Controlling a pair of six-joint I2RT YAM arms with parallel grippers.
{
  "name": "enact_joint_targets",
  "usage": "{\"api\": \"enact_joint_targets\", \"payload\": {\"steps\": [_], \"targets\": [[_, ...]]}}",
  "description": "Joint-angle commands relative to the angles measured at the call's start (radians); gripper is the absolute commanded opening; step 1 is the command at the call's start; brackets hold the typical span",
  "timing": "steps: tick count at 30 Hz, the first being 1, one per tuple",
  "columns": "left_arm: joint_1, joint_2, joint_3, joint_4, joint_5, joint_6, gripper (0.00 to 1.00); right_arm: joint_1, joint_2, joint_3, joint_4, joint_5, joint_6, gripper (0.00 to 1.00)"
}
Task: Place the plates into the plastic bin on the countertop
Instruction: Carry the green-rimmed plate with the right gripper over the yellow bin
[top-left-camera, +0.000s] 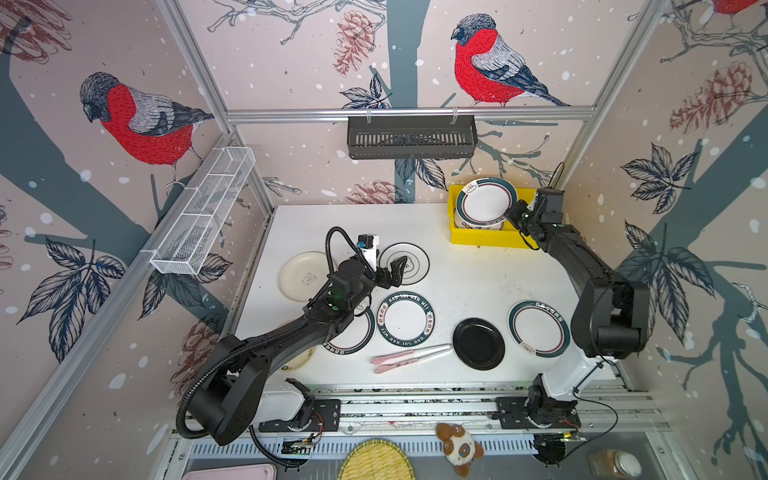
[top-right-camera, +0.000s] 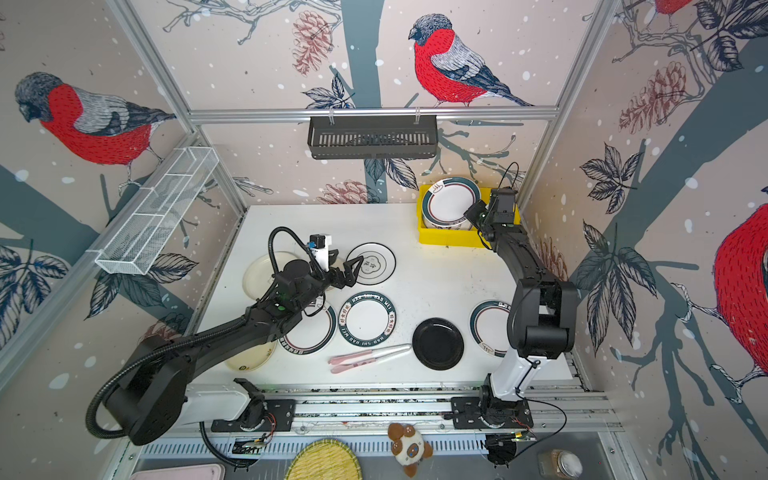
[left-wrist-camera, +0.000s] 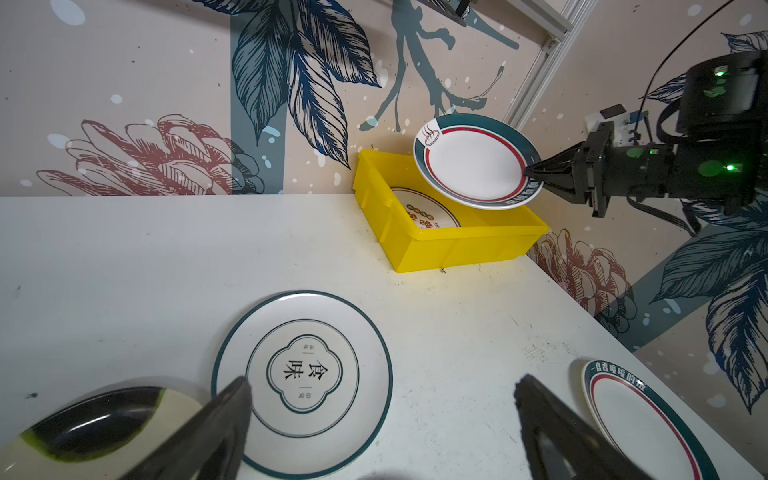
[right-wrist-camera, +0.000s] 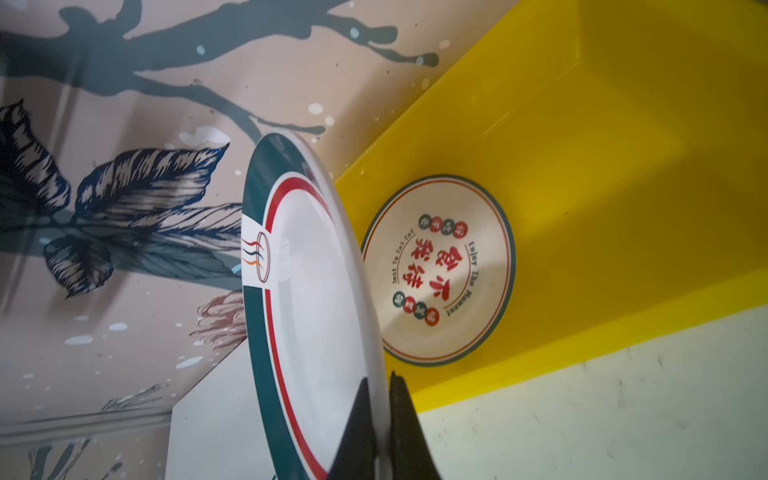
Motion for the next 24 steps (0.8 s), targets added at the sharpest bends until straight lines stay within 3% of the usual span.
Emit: {"api": "enact_joint_targets", "payload": {"steps": [1, 9, 24], "targets": [[0.0, 0.0, 0.013, 0.0, 0.023, -0.002, 0.98, -0.004, 0.063, 0.093, -0.038, 0.08, -0.051, 0.0], [0.0, 0.01, 0.019, 0.008, 0.002, -0.003, 0.98, -0.012, 0.238, 0.276, -0.164, 0.091, -0.09, 0.0], [0.0, 0.02, 0.019, 0.015, -0.009, -0.01, 0.98, -0.005, 0.425, 0.432, -0.267, 0.114, -0.137, 0.0]]}}
